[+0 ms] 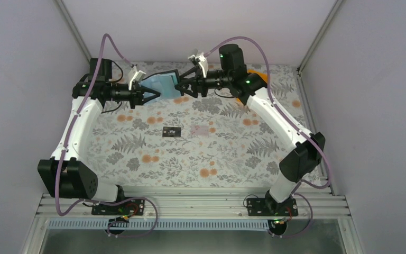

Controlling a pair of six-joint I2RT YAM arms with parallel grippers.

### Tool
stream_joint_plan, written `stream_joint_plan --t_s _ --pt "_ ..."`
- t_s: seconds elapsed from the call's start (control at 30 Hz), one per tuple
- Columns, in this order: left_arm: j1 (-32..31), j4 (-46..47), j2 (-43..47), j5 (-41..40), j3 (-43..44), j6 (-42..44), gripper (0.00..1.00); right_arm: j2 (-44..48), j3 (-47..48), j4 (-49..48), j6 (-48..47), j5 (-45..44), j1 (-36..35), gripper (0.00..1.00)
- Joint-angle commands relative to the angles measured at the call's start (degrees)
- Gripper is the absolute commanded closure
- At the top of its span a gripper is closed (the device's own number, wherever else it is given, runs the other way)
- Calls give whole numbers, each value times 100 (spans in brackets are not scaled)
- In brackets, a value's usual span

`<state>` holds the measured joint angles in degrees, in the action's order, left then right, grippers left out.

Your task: Take the credit cards out of the card holder

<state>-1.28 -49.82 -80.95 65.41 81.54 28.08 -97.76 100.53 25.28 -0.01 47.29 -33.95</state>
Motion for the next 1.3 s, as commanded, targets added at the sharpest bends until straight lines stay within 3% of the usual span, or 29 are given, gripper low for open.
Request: stream_joint_plan --t_s 0.0,0.13,0.27,0.57,0.63,0.77,1.07,1.27 --pt "5 -155 85 533 188 404 98 465 -210 -83 -330 259 208 43" --pt "5 -361 105 737 212 678 98 444 -228 -255 -123 437 358 50" --pt "5 -362 97 702 201 683 98 292 -5 -306 17 857 345 43" --pt "5 -374 105 735 205 698 98 -166 242 -293 5 606 33 30" --pt "5 -386 91 736 211 714 98 -215 277 -292 8 478 -1 33" --pt "5 -379 114 744 190 716 98 -240 275 -375 85 570 -16 47" --pt "4 -457 87 816 222 786 98 -314 248 -254 -46 394 -25 46" --pt "4 -495 141 751 216 856 98 -269 -15 -248 -392 1539 280 54"
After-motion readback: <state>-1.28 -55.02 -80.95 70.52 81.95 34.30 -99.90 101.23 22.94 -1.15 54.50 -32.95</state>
